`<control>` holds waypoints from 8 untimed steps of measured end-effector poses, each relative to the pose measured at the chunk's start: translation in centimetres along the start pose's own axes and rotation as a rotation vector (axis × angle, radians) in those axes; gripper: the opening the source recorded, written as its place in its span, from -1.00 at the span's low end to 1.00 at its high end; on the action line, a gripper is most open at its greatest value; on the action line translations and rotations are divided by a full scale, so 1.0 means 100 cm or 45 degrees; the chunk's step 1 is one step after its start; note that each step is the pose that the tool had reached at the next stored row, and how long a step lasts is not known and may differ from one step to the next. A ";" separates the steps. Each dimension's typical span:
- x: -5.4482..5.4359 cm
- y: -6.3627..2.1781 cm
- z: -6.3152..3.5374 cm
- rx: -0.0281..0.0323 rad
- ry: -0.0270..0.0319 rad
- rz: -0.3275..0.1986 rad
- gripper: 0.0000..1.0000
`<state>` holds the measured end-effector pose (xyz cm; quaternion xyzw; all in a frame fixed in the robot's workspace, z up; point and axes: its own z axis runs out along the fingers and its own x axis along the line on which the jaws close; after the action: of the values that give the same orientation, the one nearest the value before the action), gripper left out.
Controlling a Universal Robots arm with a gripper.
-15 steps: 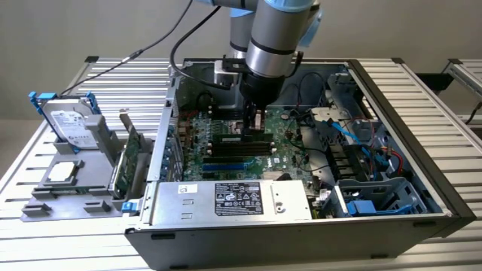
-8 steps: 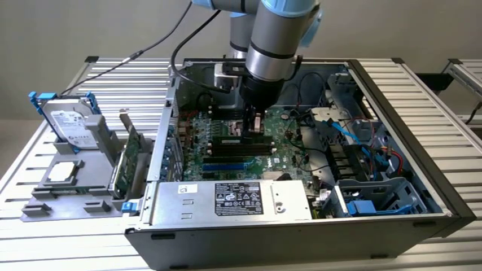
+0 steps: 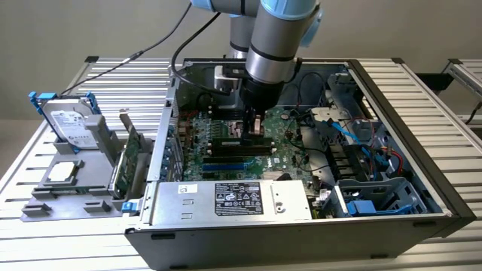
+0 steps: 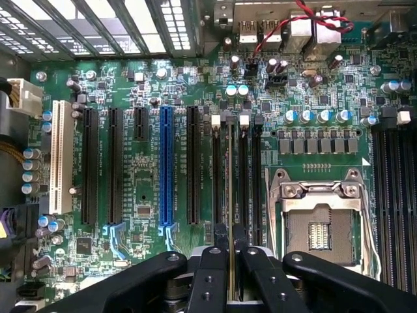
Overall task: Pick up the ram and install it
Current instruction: 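Insert the ram into the slot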
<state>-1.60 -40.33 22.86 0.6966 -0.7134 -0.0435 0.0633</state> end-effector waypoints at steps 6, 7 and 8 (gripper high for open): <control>0.002 -0.0002 0.0000 -0.0002 0.0024 0.001 -0.73; 0.003 -0.0003 0.0001 -0.0001 0.0031 0.001 -0.73; 0.003 -0.0004 0.0002 -0.0002 0.0038 0.001 -0.73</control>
<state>-1.58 -40.63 22.84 0.6965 -0.7134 -0.0425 0.0644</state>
